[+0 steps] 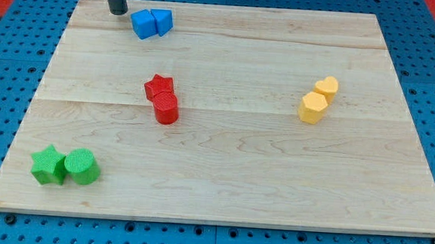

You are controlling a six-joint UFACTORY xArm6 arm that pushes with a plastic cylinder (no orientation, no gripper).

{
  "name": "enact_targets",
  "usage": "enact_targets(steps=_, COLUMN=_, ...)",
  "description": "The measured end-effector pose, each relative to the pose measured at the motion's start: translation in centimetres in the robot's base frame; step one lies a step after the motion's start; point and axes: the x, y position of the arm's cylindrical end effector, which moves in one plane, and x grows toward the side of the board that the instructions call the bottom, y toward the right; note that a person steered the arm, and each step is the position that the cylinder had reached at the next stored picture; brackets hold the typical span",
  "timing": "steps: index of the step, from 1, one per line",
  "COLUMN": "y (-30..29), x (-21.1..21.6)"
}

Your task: Separate the red star and red circle

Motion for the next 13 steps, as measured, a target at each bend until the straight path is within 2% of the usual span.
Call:
enact_targets(steps=1, y=0.9, x=-0.3)
enact_targets(steps=2, y=3.4, x=5.2)
enact_targets(steps=3, y=5.4, x=7.3)
enact_targets(steps=4, y=6.6, x=7.3)
enact_targets(steps=5, y=12.3, x=7.3)
enact_targets(steps=8, y=22.0, x=16.5)
enact_targets(steps=10, y=23.5, x=23.2)
enact_targets(steps=12, y=17.0, x=17.8)
enact_targets(steps=13, y=17.4, x=17.2)
